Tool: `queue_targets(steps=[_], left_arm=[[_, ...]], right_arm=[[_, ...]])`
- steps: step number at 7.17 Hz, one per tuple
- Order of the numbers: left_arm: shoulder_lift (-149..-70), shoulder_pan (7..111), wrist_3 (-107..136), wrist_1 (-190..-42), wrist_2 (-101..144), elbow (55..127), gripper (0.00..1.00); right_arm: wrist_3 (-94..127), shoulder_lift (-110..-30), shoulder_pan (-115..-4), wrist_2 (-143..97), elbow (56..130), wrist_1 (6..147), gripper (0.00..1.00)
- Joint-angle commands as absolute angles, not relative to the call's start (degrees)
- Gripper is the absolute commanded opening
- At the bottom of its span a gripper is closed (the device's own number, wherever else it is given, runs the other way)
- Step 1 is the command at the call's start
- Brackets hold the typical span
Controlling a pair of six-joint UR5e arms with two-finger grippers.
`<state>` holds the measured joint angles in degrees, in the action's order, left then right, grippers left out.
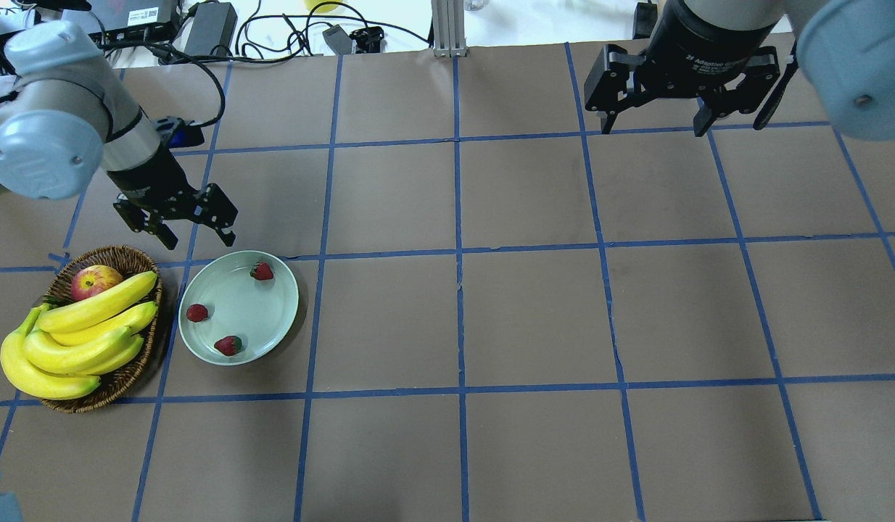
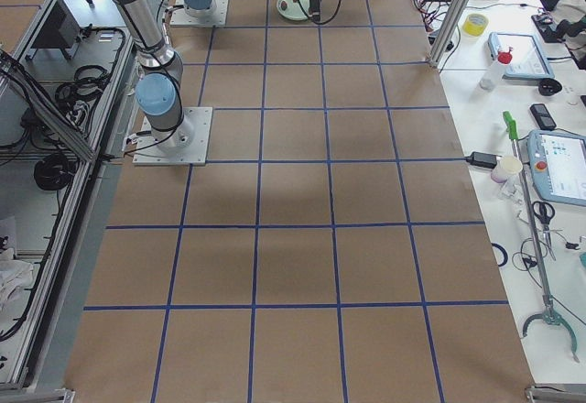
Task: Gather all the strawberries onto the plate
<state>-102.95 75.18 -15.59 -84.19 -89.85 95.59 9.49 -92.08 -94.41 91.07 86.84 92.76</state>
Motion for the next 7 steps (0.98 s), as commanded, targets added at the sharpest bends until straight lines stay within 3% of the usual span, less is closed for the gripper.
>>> queue_targets(steps=[1, 3, 7], left_arm=[[-99.8, 75.3, -11.4, -95.8, -91.0, 82.9, 1.00], [-94.5, 77.8, -10.5, -100.0, -91.4, 78.8, 1.00], [-92.0, 87.2, -3.2, -97.9, -90.6, 80.7, 1.00]], right_arm=[[9.5, -92.1, -94.4, 91.1, 86.8, 92.7, 1.00], [9.5, -92.2, -94.4, 91.2, 86.8, 92.6, 1.00], [9.6, -92.2, -94.4, 91.1, 86.8, 92.6, 1.00]])
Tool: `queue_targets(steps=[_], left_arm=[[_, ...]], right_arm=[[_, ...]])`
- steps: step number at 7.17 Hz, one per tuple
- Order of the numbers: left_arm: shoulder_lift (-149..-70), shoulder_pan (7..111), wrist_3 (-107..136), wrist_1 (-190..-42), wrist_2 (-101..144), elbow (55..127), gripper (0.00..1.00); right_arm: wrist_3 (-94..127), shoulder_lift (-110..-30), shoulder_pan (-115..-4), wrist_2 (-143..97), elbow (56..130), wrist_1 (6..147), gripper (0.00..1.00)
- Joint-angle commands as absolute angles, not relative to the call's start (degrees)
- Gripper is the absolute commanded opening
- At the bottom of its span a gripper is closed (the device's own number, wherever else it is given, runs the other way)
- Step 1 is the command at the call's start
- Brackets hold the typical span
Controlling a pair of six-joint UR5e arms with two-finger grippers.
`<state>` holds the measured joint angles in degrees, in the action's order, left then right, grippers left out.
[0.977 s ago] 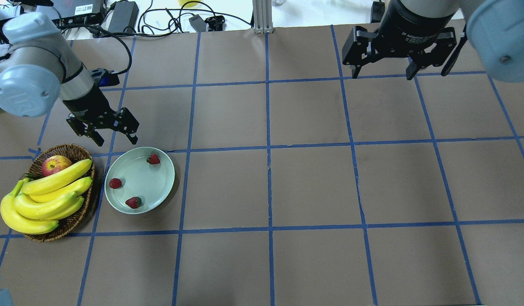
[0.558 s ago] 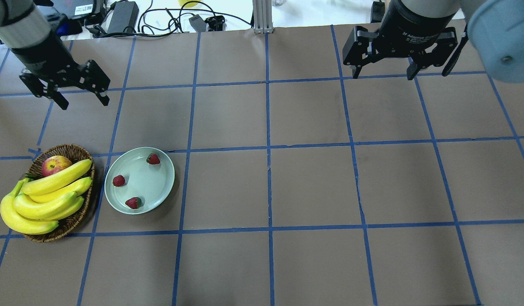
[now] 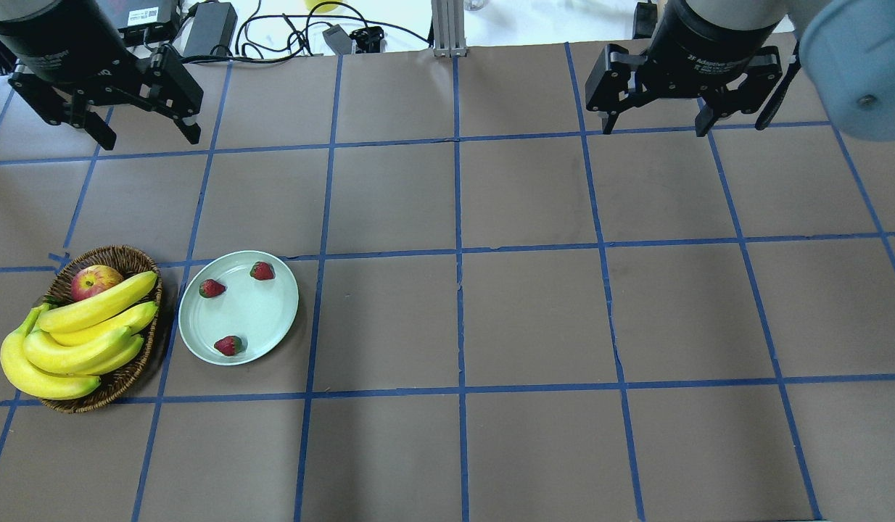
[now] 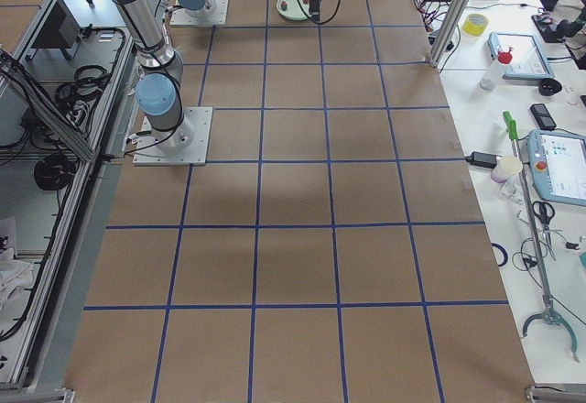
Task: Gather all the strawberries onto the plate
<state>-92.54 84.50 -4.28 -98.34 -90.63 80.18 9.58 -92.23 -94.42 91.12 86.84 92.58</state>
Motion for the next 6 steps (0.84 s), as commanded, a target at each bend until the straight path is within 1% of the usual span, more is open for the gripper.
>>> queue_targets(steps=[1, 3, 6], left_arm=[[-91.8, 88.9, -3.3, -97.1, -90.8, 81.1, 1.00], [-90.1, 89.1, -3.3, -97.2, -88.9, 81.4, 1.00], [-89.7, 89.1, -3.3, -97.6, -89.1, 81.6, 1.00]], right_arm=[[9.6, -92.2, -94.5, 91.0, 86.8, 92.6, 1.00], [9.6, -92.3, -94.4, 91.1, 86.9, 92.5, 1.00], [9.6, -92.3, -94.4, 91.1, 86.8, 92.5, 1.00]])
